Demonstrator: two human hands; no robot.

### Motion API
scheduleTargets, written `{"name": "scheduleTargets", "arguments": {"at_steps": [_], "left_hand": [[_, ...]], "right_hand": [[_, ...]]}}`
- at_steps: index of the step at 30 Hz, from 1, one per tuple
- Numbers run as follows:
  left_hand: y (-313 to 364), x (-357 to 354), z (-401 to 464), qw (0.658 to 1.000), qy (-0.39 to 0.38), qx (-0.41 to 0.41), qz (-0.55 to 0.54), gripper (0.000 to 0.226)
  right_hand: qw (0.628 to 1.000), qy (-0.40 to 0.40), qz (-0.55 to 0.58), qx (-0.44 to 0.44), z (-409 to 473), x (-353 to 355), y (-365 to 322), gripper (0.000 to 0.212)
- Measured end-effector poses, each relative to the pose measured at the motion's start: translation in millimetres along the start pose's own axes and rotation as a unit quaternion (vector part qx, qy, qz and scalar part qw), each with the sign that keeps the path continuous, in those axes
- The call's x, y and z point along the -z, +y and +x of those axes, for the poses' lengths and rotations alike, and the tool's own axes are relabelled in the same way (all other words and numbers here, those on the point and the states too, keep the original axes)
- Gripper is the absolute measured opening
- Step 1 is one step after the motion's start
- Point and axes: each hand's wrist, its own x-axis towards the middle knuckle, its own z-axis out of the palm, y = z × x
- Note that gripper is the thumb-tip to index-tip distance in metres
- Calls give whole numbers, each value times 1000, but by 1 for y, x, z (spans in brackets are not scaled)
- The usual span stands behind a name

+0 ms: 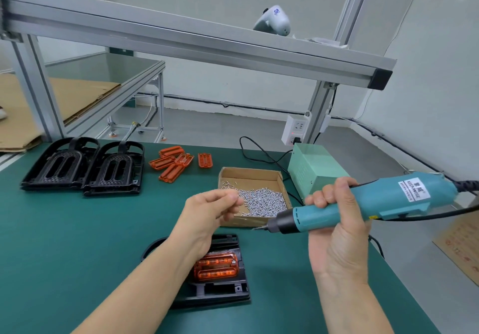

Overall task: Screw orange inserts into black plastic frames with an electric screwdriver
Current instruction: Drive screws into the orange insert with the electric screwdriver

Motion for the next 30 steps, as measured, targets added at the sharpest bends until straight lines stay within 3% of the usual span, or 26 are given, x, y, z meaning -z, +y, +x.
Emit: {"name": "scheduleTargets", "arguments": {"at_steps": [3, 7, 30], "left_hand": [[2, 14, -22, 996, -15, 30, -85, 17], [5, 22, -45, 991, -35, 34, -128, 15], [6, 21, -80, 991, -60, 3, -121, 11]], "right_hand": [[999, -9, 36, -24, -2, -7, -3, 13], [996, -25, 77, -42, -6, -20, -8, 12], [991, -74, 97, -52, -19, -44, -17, 11]]}}
